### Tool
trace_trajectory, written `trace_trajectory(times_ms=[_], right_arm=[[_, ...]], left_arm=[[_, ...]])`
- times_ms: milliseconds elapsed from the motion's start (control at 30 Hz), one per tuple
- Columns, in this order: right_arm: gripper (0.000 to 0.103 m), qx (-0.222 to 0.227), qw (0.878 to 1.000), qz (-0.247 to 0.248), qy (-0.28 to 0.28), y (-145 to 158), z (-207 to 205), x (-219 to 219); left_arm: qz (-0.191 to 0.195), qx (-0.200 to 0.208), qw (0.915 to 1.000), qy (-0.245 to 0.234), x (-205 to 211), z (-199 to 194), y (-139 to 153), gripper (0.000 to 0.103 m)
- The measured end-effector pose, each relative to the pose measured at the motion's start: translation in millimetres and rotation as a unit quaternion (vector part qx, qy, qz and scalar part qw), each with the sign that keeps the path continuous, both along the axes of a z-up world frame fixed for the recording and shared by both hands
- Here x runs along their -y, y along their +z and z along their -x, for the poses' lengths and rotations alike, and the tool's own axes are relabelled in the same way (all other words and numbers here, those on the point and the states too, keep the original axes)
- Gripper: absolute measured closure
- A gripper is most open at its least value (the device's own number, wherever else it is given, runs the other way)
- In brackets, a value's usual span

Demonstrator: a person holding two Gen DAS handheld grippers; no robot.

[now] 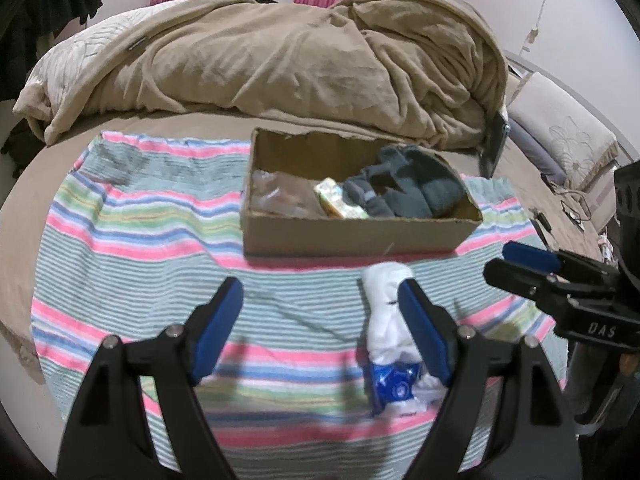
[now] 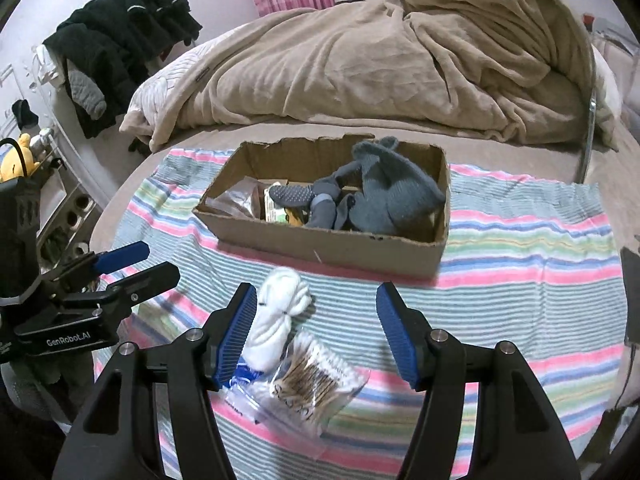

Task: Organize objects
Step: 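Withdraw both tools and move toward the white socks and cotton swabs, then grasp the white socks with the left tool while the right tool grasps the cotton swab bag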

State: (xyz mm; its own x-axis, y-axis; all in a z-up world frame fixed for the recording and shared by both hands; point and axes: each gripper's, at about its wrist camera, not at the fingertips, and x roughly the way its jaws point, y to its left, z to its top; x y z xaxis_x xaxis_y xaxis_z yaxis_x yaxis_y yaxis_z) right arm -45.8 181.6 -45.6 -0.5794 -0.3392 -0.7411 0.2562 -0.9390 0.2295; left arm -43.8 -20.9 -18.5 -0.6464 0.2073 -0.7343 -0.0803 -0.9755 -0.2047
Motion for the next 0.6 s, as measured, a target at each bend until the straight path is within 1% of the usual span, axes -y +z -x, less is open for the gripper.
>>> trace_trajectory(times_ms=[67,133,400,600], right_arm=[[0.037,0.003,1.000,0.000,0.000,-2.3,-3.4,-0.1],[0.037,0.008,1.000,0.000,0.000,-6.0,-6.6,-0.2],[0.037,0.033,0.999,-0.001,-0.001,-25.1,-15.7,0.1],[0.037,0.061,0.998,-0.001,-0.001,-43.9,-17.9,2.0]], left_arm=[[0.000,0.002,1.0000,0.001,1.1,-3.4,-1.2,0.014],[-0.003,0.004,1.0000,0.004,2.7,-7.8,-3.4,0.012],[-0.004,0.024,0.9997,0.004,2.4,-19.0,-19.0,0.012],[-0.006,0.035,0.9994,0.002,1.8,-23.9,-28.1,0.012]])
